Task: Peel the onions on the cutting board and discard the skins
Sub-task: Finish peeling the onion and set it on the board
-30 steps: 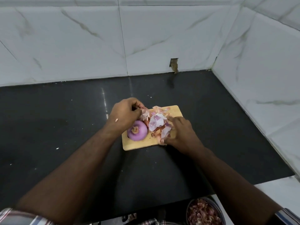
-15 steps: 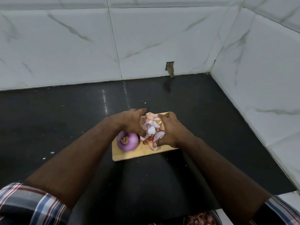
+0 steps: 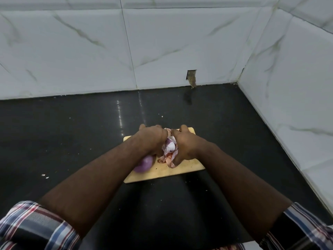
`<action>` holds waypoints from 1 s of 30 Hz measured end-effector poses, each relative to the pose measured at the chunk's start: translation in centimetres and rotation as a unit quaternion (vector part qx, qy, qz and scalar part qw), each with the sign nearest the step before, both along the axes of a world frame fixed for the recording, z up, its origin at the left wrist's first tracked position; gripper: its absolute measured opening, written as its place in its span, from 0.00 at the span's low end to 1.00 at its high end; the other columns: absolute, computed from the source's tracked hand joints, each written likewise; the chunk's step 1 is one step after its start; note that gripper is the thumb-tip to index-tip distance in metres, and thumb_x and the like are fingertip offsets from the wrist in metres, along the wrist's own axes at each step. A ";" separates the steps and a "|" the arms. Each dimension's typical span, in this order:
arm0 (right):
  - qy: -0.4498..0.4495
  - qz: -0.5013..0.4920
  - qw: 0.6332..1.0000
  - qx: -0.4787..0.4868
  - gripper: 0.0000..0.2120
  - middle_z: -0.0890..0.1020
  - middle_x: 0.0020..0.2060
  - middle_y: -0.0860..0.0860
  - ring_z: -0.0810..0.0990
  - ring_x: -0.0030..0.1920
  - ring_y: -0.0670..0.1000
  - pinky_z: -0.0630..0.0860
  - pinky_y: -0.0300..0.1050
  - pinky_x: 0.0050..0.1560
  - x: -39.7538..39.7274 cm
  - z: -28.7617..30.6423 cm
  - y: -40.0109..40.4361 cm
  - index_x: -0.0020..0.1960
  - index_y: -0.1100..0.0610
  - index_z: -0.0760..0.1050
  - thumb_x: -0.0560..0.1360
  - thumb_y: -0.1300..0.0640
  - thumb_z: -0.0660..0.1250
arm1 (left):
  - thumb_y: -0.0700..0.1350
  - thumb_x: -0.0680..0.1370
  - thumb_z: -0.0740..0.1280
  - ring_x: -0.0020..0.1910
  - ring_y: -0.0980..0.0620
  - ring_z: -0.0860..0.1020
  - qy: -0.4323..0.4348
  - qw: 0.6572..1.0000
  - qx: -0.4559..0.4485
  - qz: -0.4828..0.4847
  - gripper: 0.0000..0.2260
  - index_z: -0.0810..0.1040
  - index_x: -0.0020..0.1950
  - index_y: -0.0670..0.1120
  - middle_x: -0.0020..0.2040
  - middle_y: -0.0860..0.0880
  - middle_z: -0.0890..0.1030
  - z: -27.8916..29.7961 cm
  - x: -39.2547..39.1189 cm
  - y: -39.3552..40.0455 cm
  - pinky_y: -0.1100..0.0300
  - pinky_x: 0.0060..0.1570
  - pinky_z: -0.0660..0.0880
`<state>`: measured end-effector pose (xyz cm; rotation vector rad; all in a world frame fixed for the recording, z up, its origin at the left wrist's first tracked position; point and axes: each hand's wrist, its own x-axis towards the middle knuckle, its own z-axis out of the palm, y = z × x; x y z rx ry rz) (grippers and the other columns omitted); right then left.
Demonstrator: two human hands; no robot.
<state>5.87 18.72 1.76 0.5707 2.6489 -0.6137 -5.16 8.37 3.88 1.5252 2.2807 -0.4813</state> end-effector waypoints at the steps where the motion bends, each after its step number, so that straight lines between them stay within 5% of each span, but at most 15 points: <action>1: 0.011 0.006 1.000 -0.008 0.54 0.64 0.67 0.55 0.71 0.62 0.53 0.75 0.45 0.60 0.0 0.1 -0.1 0.76 0.53 0.60 0.58 0.46 0.84 | 0.53 0.75 0.74 0.63 0.48 0.75 -0.005 1.000 -0.003 0.002 0.25 0.73 0.68 0.49 0.62 0.48 0.76 0.1 0.1 0.2 0.43 0.65 0.67; 5: 0.048 0.013 0.998 -0.028 0.44 0.68 0.57 0.50 0.69 0.57 0.49 0.71 0.41 0.53 0.1 0.0 -0.3 0.70 0.54 0.68 0.59 0.50 0.84 | 0.53 0.76 0.73 0.64 0.49 0.76 -0.010 1.000 -0.014 0.014 0.21 0.74 0.67 0.51 0.62 0.51 0.78 0.1 0.5 0.9 0.41 0.68 0.65; 10: 0.058 -0.006 0.998 -0.032 0.43 0.66 0.57 0.50 0.74 0.53 0.51 0.72 0.41 0.49 0.6 -0.5 0.0 0.67 0.52 0.68 0.57 0.49 0.84 | 0.52 0.76 0.73 0.64 0.49 0.77 -0.022 1.000 0.007 0.019 0.18 0.76 0.64 0.51 0.61 0.51 0.80 -0.4 0.9 0.9 0.43 0.64 0.65; 15: 0.056 -0.020 0.998 -0.033 0.52 0.66 0.63 0.51 0.70 0.59 0.49 0.75 0.45 0.56 1.1 -0.2 0.2 0.73 0.52 0.60 0.56 0.48 0.85 | 0.56 0.71 0.76 0.64 0.47 0.76 -0.032 0.998 0.057 0.022 0.32 0.70 0.71 0.50 0.63 0.48 0.73 -0.6 0.5 -0.3 0.41 0.64 0.66; 30: -0.045 -0.043 0.998 0.014 0.64 0.51 0.76 0.55 0.65 0.73 0.61 0.73 0.54 0.68 1.3 -0.2 0.2 0.80 0.48 0.44 0.59 0.42 0.83 | 0.61 0.66 0.79 0.72 0.43 0.69 -0.023 0.999 -0.026 0.037 0.55 0.51 0.83 0.49 0.75 0.45 0.64 -0.4 -1.8 -0.1 0.37 0.70 0.62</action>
